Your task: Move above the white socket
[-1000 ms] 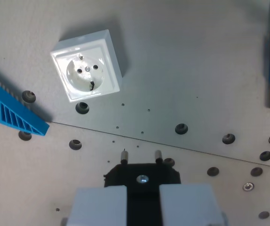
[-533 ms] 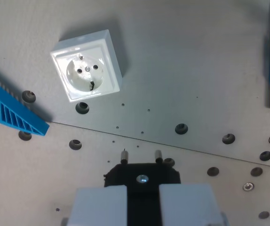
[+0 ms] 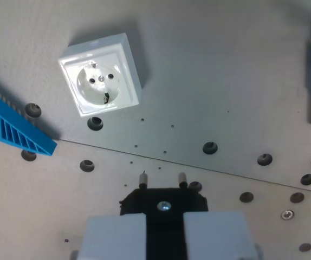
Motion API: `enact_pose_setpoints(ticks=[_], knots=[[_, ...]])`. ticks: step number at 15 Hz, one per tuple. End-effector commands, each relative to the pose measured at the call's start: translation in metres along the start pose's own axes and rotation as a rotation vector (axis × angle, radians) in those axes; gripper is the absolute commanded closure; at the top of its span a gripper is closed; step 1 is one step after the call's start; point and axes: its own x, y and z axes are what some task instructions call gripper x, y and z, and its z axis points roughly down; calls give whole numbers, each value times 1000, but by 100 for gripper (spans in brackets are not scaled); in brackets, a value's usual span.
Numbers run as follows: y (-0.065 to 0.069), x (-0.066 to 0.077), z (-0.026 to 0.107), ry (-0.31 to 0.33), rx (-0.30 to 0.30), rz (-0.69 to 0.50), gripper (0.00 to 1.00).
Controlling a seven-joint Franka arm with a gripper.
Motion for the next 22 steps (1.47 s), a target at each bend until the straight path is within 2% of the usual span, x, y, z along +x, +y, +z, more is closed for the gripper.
enact_pose_setpoints(ticks=[1,11,22], knots=[[-2,0,5,31,-6,-30,100],[-10,-3,32,80,-14,-83,100],[-25,-5,70,77,-7,-138,100]])
